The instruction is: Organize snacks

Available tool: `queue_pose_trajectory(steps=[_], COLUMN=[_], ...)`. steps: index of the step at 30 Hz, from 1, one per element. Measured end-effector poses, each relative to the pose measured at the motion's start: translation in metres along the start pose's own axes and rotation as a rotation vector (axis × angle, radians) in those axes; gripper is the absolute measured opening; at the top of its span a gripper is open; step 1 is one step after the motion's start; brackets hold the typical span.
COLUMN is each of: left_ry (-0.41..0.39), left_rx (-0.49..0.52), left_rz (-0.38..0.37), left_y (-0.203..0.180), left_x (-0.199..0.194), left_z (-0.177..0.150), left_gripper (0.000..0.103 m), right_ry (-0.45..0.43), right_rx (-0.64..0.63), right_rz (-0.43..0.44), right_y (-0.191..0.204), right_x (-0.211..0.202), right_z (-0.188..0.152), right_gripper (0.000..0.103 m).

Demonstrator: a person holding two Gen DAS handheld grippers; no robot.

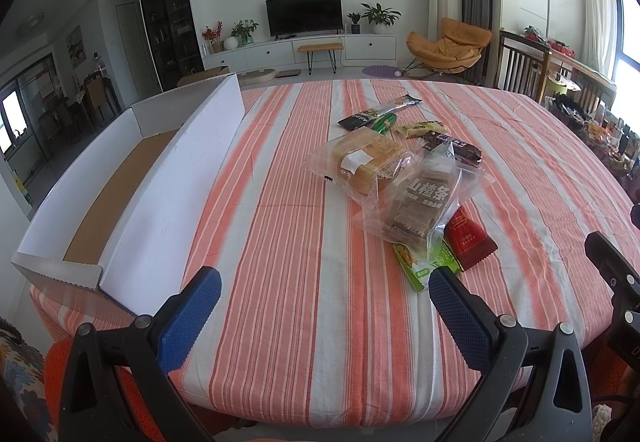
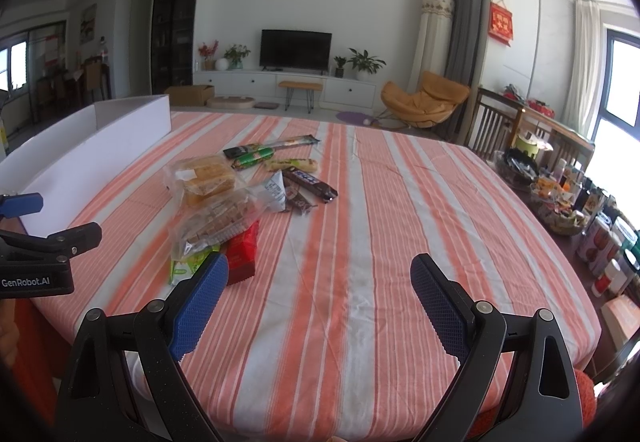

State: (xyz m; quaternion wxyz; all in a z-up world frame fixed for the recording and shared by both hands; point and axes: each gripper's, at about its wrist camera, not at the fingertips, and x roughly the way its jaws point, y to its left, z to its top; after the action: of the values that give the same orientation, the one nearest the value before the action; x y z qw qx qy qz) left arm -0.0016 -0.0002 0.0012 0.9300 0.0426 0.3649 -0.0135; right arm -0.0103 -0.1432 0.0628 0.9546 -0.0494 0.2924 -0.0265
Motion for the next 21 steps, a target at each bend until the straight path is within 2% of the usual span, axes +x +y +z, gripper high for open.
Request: queue_pose_trajectory(steps=[21], left_ry=[0.027], left_rx=[-0.021], left_rz=[-0.002], left_y=[0.0073], left_x=[0.0088], left_z=[-0.0041], left_gripper=[0.103], right_ry=[0.001], right_rx=[-0.003], right_rz=[-0.001], right_y=[-0.0008], right_x=[0.0004], right_z=[0.0], right_gripper=[0.095])
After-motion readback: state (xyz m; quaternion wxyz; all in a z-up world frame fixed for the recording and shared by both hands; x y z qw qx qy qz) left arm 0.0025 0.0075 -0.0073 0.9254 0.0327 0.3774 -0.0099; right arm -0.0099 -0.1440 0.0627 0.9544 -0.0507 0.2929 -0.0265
